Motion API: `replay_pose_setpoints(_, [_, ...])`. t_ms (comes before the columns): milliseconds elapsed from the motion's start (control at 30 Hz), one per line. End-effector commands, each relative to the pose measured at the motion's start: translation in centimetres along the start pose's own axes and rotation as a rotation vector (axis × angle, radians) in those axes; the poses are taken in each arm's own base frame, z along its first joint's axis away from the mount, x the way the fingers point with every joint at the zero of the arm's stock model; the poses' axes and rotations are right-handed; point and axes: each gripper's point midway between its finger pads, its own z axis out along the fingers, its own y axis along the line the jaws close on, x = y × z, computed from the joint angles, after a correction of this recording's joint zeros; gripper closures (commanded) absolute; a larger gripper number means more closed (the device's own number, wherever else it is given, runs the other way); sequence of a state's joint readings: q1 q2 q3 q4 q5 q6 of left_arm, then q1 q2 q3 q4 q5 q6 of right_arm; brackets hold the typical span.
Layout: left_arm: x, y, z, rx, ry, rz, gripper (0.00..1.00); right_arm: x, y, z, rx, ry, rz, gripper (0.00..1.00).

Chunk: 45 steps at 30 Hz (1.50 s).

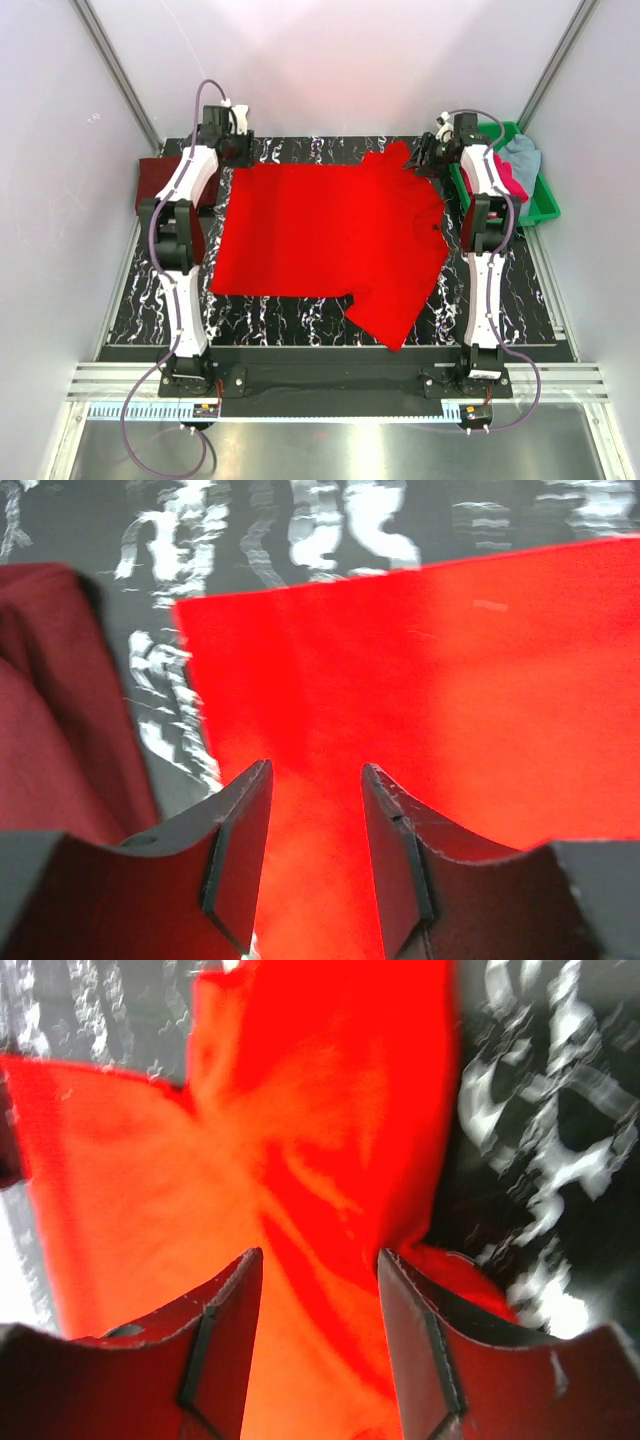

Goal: Fold and stack the t-shirts
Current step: Flatten the tshirt out

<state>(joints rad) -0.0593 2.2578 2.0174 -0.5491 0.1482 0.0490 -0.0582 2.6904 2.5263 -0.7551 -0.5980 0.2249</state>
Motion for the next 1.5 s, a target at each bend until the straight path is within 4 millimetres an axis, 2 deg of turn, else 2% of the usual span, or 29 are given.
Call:
replay_pose_setpoints(0, [-3.6, -6.1, -6.7, 0.208, -0.096, 0.012, 0.53, -0.6, 6.7, -5.5, -0.113, 0.0, -0.005, 0.44])
replay_pose_setpoints(33, [-1.2, -6.9, -6.7, 0.238, -0.025, -0.008, 0.53, -0.5, 7.4, -6.7, -0.119, -0.002, -0.009, 0.44])
replay_pose_setpoints(67, [-0.5, -7.8, -7.6, 0.285, -0.002, -0.019, 0.53, 0.0, 7.6, -7.1, -0.121, 0.008, -0.014, 0.44])
replay_pose_setpoints(100, [0.6, -8.4, -7.9, 0.301, 0.037, -0.07, 0.53, 1.4, 7.0, -6.8, -0.113, 0.038, -0.011, 0.44])
replay_pose_setpoints(133, [3.2, -8.7, -7.9, 0.315, 0.113, -0.102, 0.54, 1.6, 6.9, -7.1, -0.109, 0.035, -0.057, 0.44])
replay_pose_setpoints(167, [3.9, -9.5, -8.8, 0.345, 0.131, -0.111, 0.54, 1.3, 7.2, -8.2, -0.087, 0.011, -0.091, 0.44])
replay_pose_setpoints(200, [5.0, -9.8, -9.1, 0.356, 0.155, -0.122, 0.54, 2.1, 6.6, -8.2, -0.069, 0.029, -0.087, 0.44])
replay_pose_setpoints(233, [7.4, -10.2, -9.1, 0.366, 0.205, -0.134, 0.54, 2.2, 6.9, -8.8, -0.073, 0.027, -0.112, 0.43])
replay_pose_setpoints(267, [7.6, -10.7, -9.9, 0.38, 0.201, -0.133, 0.54, 2.5, 6.7, -8.9, -0.067, 0.034, -0.113, 0.43])
replay_pose_setpoints(300, [8.9, -11.0, -10.0, 0.389, 0.229, -0.144, 0.54, 3.3, 6.2, -8.6, -0.057, 0.049, -0.104, 0.44])
replay_pose_setpoints(433, [10.1, -12.7, -11.4, 0.457, 0.264, -0.154, 0.54, 2.8, 6.5, -8.5, -0.063, 0.033, -0.074, 0.43])
replay_pose_setpoints(467, [10.1, -13.2, -12.1, 0.48, 0.266, -0.157, 0.55, 3.3, 6.7, -8.3, -0.081, 0.057, -0.055, 0.44])
replay_pose_setpoints(567, [11.9, -13.9, -13.2, 0.513, 0.328, -0.199, 0.55, 3.8, 7.9, -8.7, -0.096, 0.079, -0.032, 0.44])
replay_pose_setpoints(600, [13.2, -14.0, -13.4, 0.512, 0.368, -0.222, 0.55, 5.1, 7.6, -8.5, -0.094, 0.111, -0.005, 0.43])
replay_pose_setpoints(633, [13.8, -14.0, -13.5, 0.512, 0.384, -0.231, 0.55, 5.5, 8.4, -9.3, -0.105, 0.116, 0.009, 0.44])
replay_pose_setpoints(667, [14.1, -14.1, -13.7, 0.511, 0.391, -0.239, 0.55, 7.7, 7.7, -8.9, -0.098, 0.167, 0.051, 0.44])
replay_pose_setpoints(767, [15.5, -14.2, -14.1, 0.506, 0.418, -0.261, 0.55, 10.1, 8.1, -10.2, -0.101, 0.203, 0.086, 0.44])
replay_pose_setpoints(800, [16.1, -14.2, -14.3, 0.504, 0.433, -0.272, 0.55, 12.0, 7.3, -10.1, -0.082, 0.244, 0.117, 0.44])
replay_pose_setpoints(867, [16.8, -14.1, -14.4, 0.495, 0.454, -0.281, 0.55, 13.3, 6.9, -10.6, -0.066, 0.26, 0.107, 0.44])
replay_pose_setpoints(900, [17.1, -14.2, -14.4, 0.496, 0.465, -0.284, 0.55, 14.7, 6.3, -10.5, -0.051, 0.289, 0.121, 0.44])
replay_pose_setpoints(933, [17.6, -14.2, -14.5, 0.494, 0.485, -0.29, 0.54, 14.9, 6.0, -10.6, -0.039, 0.284, 0.107, 0.44])
replay_pose_setpoints(1100, [18.9, -13.8, -14.2, 0.468, 0.527, -0.295, 0.54, 16.7, 5.0, -10.4, -0.016, 0.317, 0.106, 0.43])
replay_pose_setpoints(1233, [20.1, -13.4, -13.0, 0.457, 0.579, -0.289, 0.54, 17.0, 4.2, -10.1, 0.003, 0.327, 0.104, 0.43])
replay_pose_setpoints(1333, [21.4, -13.0, -11.2, 0.436, 0.627, -0.302, 0.54, 17.0, 3.4, -9.6, 0.029, 0.337, 0.088, 0.43])
replay_pose_setpoints(1467, [22.4, -12.8, -10.3, 0.425, 0.666, -0.313, 0.54, 17.4, 2.6, -8.9, 0.045, 0.353, 0.083, 0.43])
